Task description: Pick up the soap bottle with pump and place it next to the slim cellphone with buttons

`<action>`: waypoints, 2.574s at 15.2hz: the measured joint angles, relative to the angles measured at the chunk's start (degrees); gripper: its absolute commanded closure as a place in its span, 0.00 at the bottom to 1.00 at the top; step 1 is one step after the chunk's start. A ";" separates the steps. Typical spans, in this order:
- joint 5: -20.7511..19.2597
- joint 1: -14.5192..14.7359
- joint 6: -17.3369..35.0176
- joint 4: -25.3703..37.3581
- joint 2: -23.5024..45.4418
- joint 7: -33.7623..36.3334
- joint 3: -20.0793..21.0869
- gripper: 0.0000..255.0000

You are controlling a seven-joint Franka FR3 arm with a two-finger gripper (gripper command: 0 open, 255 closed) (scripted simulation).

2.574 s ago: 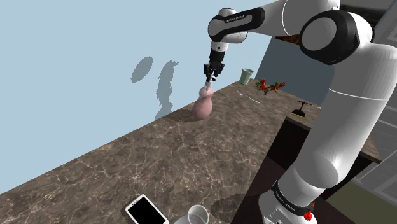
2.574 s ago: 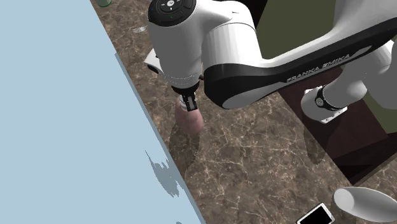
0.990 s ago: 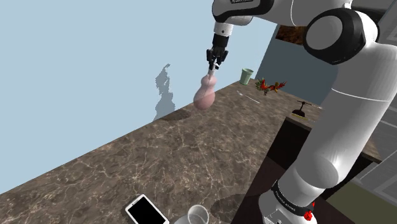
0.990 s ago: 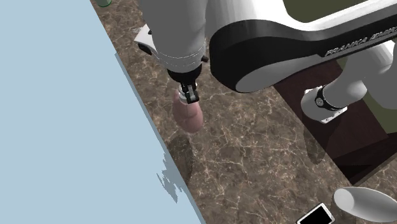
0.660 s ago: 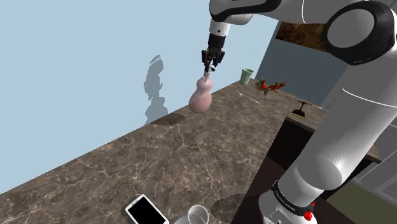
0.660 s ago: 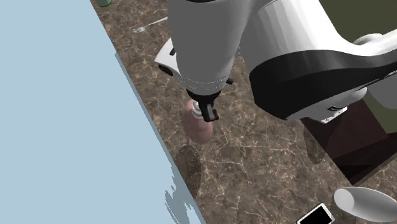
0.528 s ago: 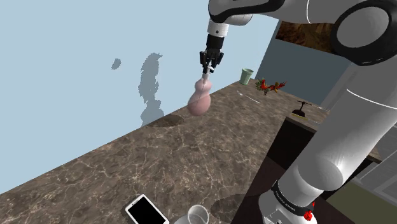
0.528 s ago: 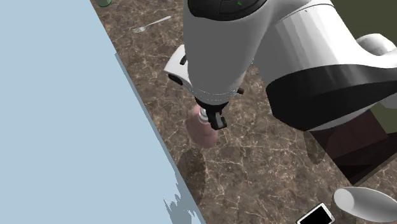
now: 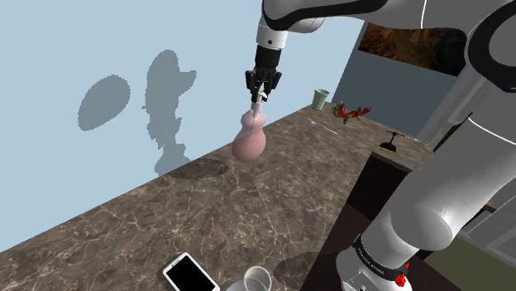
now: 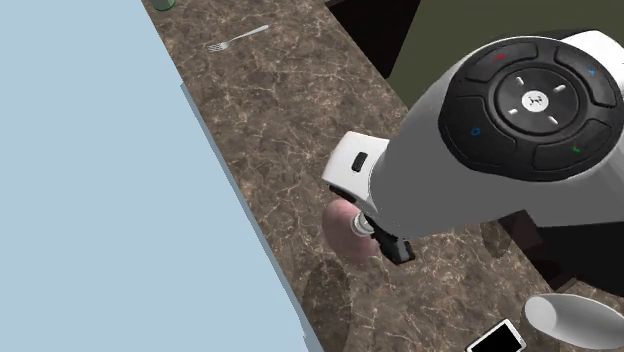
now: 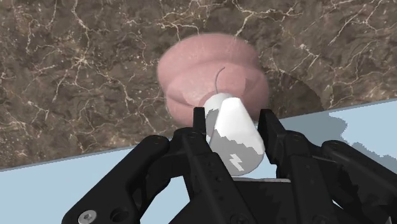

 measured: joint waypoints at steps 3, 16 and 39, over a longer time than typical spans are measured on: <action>0.30 1.94 0.11 -1.76 -1.65 4.11 2.27 1.00; 2.01 9.94 0.12 -3.38 -3.46 21.80 12.49 1.00; -6.14 27.20 -4.43 21.54 18.59 55.47 28.01 1.00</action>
